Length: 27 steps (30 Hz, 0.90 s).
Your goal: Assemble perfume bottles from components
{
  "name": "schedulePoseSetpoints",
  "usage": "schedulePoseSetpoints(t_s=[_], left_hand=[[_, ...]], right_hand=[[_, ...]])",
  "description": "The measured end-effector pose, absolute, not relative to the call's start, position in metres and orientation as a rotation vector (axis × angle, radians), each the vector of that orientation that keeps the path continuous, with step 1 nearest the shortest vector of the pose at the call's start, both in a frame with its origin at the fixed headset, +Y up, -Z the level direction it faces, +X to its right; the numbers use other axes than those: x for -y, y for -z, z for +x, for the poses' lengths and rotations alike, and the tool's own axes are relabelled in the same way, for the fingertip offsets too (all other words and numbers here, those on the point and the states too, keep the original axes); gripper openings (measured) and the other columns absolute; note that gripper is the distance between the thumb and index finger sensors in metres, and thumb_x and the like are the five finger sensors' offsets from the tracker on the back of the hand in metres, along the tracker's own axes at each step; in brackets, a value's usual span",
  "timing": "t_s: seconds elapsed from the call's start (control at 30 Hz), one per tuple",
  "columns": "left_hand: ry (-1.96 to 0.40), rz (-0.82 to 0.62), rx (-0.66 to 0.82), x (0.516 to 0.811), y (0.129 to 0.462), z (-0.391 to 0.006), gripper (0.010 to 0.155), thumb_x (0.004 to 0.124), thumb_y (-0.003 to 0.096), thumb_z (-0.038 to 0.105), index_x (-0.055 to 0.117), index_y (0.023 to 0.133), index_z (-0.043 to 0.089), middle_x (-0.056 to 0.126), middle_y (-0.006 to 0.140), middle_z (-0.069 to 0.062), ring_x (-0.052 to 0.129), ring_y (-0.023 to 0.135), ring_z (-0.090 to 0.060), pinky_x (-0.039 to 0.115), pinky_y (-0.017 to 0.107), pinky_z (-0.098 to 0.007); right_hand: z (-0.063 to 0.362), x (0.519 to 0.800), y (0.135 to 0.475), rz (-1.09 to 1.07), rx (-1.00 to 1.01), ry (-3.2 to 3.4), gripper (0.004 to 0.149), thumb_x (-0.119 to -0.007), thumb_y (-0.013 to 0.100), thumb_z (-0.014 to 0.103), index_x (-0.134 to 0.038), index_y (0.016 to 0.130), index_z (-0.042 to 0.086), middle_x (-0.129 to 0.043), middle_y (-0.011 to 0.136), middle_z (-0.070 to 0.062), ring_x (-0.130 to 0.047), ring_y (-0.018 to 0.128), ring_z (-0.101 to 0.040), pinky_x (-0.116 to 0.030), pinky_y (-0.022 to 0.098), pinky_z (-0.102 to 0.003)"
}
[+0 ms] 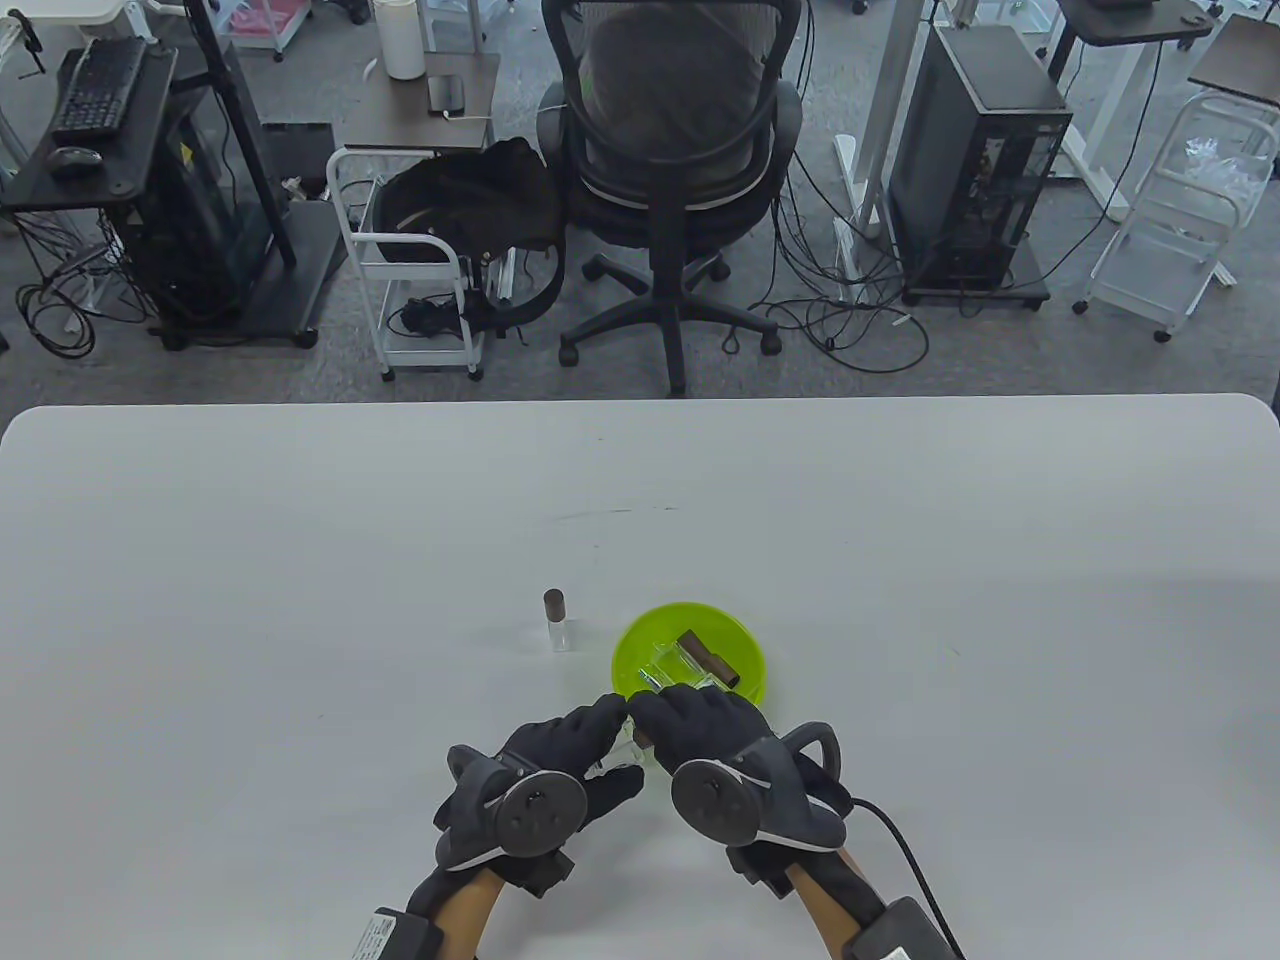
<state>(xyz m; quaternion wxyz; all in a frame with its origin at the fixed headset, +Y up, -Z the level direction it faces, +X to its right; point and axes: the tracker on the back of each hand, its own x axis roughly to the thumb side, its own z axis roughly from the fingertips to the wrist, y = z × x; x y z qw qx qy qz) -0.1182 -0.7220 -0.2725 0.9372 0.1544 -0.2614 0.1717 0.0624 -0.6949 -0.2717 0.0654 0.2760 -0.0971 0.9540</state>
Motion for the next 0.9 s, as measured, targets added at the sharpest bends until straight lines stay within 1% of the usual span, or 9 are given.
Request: schedulePoseSetpoints(t_s=[0.3, 0.57, 0.67, 0.8, 0.87, 0.9], left_hand=[[-0.349, 0.372, 0.540, 0.716, 0.268, -0.112, 0.074, 0.083, 0.0394, 0.062, 0.077, 0.094, 0.013, 0.098, 0.078, -0.008, 0.107, 0.041, -0.014, 0.090, 0.038, -0.026], [-0.323, 0.376, 0.520, 0.716, 0.268, -0.109, 0.074, 0.084, 0.0385, 0.061, 0.078, 0.093, 0.012, 0.099, 0.077, -0.009, 0.108, 0.040, -0.017, 0.091, 0.037, -0.028], [-0.306, 0.369, 0.529, 0.716, 0.268, -0.109, 0.074, 0.084, 0.0386, 0.062, 0.077, 0.093, 0.012, 0.099, 0.078, -0.008, 0.108, 0.041, -0.017, 0.091, 0.037, -0.027], [-0.304, 0.323, 0.524, 0.715, 0.270, -0.111, 0.075, 0.081, 0.0390, 0.065, 0.074, 0.095, 0.015, 0.097, 0.080, -0.005, 0.109, 0.046, -0.014, 0.092, 0.040, -0.025], [-0.343, 0.305, 0.512, 0.715, 0.272, -0.111, 0.076, 0.080, 0.0396, 0.066, 0.073, 0.095, 0.015, 0.096, 0.081, -0.006, 0.111, 0.050, -0.013, 0.094, 0.041, -0.025], [-0.362, 0.304, 0.505, 0.715, 0.274, -0.111, 0.076, 0.079, 0.0401, 0.067, 0.072, 0.095, 0.015, 0.096, 0.081, -0.006, 0.111, 0.051, -0.013, 0.094, 0.042, -0.025]], right_hand=[[0.064, 0.690, 0.270, 0.821, 0.326, -2.839, 0.052, -0.066, 0.051, 0.028, -0.067, 0.103, 0.021, -0.084, 0.093, -0.008, -0.094, 0.068, -0.015, -0.082, 0.063, -0.041], [0.060, 0.693, 0.272, 0.796, 0.276, -2.819, 0.052, -0.066, 0.051, 0.028, -0.066, 0.102, 0.018, -0.084, 0.091, -0.010, -0.094, 0.066, -0.015, -0.082, 0.062, -0.041], [0.062, 0.694, 0.270, 0.818, 0.297, -2.812, 0.052, -0.066, 0.051, 0.029, -0.066, 0.102, 0.018, -0.085, 0.090, -0.010, -0.094, 0.065, -0.014, -0.083, 0.062, -0.041], [0.064, 0.692, 0.267, 0.854, 0.301, -2.782, 0.052, -0.067, 0.054, 0.032, -0.063, 0.105, 0.019, -0.083, 0.092, -0.009, -0.093, 0.068, -0.014, -0.082, 0.062, -0.041], [0.067, 0.688, 0.265, 0.860, 0.309, -2.755, 0.054, -0.066, 0.057, 0.035, -0.058, 0.108, 0.019, -0.082, 0.095, -0.009, -0.092, 0.071, -0.015, -0.081, 0.064, -0.042], [0.070, 0.683, 0.264, 0.865, 0.315, -2.737, 0.056, -0.064, 0.059, 0.038, -0.054, 0.110, 0.019, -0.079, 0.099, -0.009, -0.091, 0.076, -0.019, -0.080, 0.066, -0.045]])
